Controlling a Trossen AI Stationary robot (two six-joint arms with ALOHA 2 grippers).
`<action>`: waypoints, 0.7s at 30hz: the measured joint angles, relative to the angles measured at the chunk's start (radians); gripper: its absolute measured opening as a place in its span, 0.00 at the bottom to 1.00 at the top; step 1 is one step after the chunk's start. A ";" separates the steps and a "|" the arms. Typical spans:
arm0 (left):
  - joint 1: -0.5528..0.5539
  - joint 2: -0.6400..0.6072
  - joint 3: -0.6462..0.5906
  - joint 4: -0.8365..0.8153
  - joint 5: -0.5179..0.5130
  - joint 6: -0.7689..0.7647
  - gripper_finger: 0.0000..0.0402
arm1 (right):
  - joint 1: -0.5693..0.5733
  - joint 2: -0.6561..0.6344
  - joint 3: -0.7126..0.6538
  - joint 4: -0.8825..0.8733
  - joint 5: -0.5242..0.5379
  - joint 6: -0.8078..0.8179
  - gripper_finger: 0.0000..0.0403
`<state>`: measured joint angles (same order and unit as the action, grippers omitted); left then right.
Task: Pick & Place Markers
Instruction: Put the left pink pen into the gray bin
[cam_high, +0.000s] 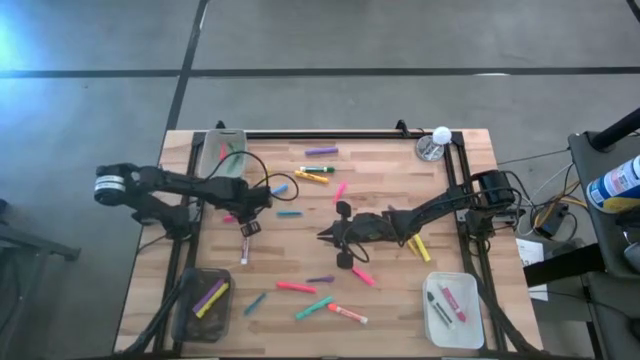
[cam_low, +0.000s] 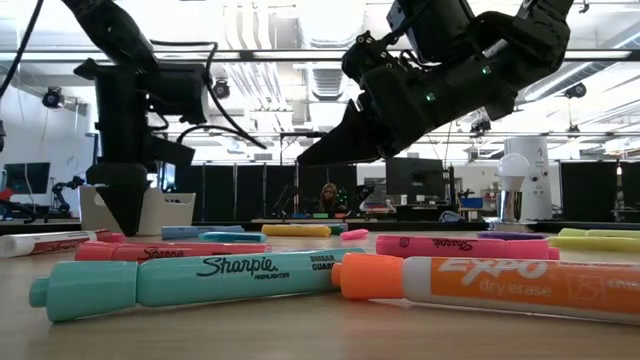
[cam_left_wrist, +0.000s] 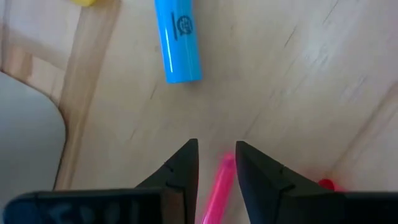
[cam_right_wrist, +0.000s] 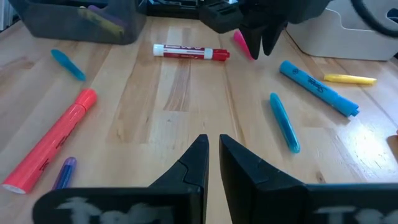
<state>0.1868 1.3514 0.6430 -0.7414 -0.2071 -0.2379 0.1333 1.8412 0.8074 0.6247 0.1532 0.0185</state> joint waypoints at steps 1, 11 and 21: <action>0.001 0.006 0.000 0.000 0.006 0.002 0.25 | 0.000 0.000 0.000 0.000 0.000 0.000 0.08; 0.001 0.058 0.004 0.001 0.004 0.003 0.25 | 0.000 0.000 0.000 0.000 0.000 0.000 0.08; 0.027 0.051 0.003 0.002 0.021 -0.007 0.16 | 0.000 0.000 0.000 0.000 0.000 0.005 0.08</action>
<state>0.2142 1.4029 0.6455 -0.7392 -0.1861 -0.2448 0.1333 1.8412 0.8070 0.6247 0.1532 0.0235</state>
